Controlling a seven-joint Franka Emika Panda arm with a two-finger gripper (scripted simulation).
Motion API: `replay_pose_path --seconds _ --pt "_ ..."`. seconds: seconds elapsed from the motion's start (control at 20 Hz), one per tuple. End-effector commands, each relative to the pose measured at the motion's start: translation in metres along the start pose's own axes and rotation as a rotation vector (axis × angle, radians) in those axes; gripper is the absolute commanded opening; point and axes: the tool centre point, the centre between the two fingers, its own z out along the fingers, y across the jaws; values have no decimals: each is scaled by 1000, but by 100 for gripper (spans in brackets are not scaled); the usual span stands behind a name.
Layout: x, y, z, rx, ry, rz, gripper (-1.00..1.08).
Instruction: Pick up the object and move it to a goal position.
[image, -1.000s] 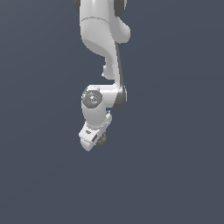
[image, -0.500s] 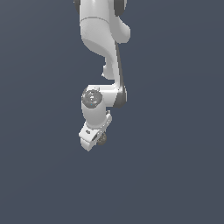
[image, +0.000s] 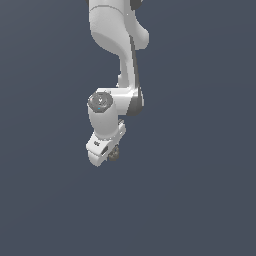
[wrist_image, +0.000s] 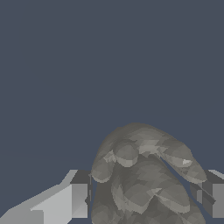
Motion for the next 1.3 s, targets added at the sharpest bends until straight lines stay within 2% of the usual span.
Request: replay_pose_path --seconds 0.0,0.45,1.25 --pt "-7 -2 -15 -1 0 0 -100" --pt "-45 -14 -96 -1 0 0 -100" --pt "-127 -39 -275 0 3 -1 -100"
